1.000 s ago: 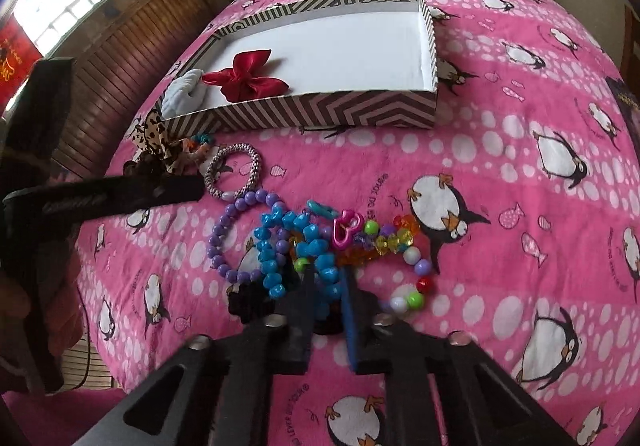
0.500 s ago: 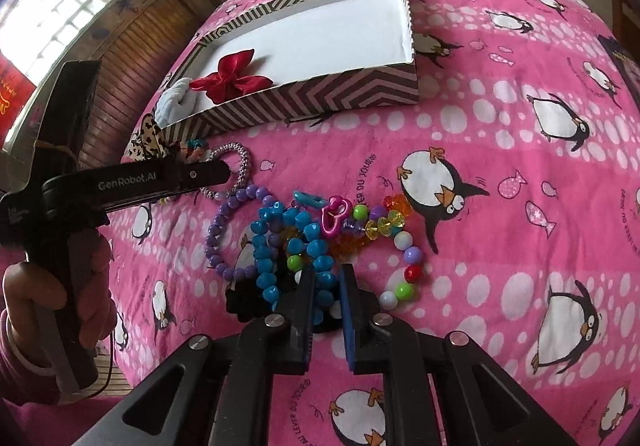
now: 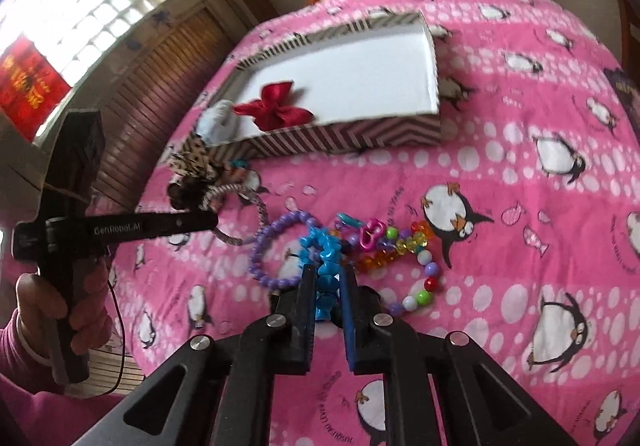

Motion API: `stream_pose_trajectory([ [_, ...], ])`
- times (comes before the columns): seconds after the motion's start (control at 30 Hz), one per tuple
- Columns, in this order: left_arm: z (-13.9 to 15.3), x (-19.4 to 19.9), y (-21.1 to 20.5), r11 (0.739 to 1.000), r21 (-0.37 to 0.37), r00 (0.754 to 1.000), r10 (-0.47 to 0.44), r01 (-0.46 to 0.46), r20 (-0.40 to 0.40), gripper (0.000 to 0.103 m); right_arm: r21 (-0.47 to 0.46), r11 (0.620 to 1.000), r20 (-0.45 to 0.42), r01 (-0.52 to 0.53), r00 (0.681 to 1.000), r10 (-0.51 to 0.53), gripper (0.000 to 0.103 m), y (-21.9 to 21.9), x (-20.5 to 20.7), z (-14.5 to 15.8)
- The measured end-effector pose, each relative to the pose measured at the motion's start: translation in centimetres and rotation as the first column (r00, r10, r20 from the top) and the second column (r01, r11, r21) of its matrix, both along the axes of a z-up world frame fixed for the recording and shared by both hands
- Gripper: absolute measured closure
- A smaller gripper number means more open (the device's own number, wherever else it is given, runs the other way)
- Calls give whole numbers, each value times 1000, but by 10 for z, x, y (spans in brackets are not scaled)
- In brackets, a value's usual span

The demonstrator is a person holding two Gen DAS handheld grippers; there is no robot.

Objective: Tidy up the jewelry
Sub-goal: 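Grasp the silver rhinestone bracelet with the left tool while the right grasps the blue beaded bracelet, then carry both bracelets into the box and open both tools to release them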

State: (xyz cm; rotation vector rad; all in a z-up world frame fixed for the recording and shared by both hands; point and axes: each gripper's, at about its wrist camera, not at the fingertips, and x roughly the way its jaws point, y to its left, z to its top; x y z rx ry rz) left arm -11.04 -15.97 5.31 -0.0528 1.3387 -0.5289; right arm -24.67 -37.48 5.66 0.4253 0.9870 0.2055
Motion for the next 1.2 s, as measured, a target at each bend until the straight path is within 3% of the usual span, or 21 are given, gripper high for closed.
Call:
stream_pose_trajectory([
  [0.27, 28, -9, 5, 1000, -1, 997, 2, -2, 71, 96, 8, 1000, 77, -7, 997, 6, 92, -6, -8, 37],
  [0.4, 12, -4, 3, 999, 32, 999, 33, -33, 16, 95, 10, 1000, 102, -1, 995, 0, 92, -9, -10, 48],
  [0.53, -14, 3, -4, 992, 96, 996, 86, -86, 0, 81, 14, 1000, 98, 1, 995, -2, 92, -9, -11, 49],
  [0.63, -28, 10, -10, 988, 111, 994, 109, -110, 13, 61, 10, 1000, 92, -6, 996, 5, 92, -7, -16, 48],
  [0.77, -33, 10, -22, 986, 132, 992, 94, -104, 80, 56, 14, 1000, 85, -1, 996, 0, 92, -6, -21, 47],
  [0.8, -34, 8, -27, 985, 154, 994, 67, -80, 91, 58, 15, 1000, 86, -1, 996, -1, 92, -6, -21, 48],
  [0.83, -34, 6, -29, 985, 161, 993, 50, -66, 103, 83, 14, 1000, 87, 1, 996, -2, 92, -6, -22, 49],
  [0.87, -35, 5, -29, 987, 151, 994, 37, -51, 98, 97, 14, 1000, 90, 3, 996, -4, 92, -6, -23, 49],
  [1.03, -29, 1, -9, 999, 38, 999, 34, -34, -4, 98, 20, 1000, 107, 12, 994, -14, 92, -9, -24, 55],
  [1.2, 2, -8, 6, 1000, -2, 1000, 25, -25, 14, 98, 22, 1000, 128, -4, 992, 1, 92, -7, -20, 63],
])
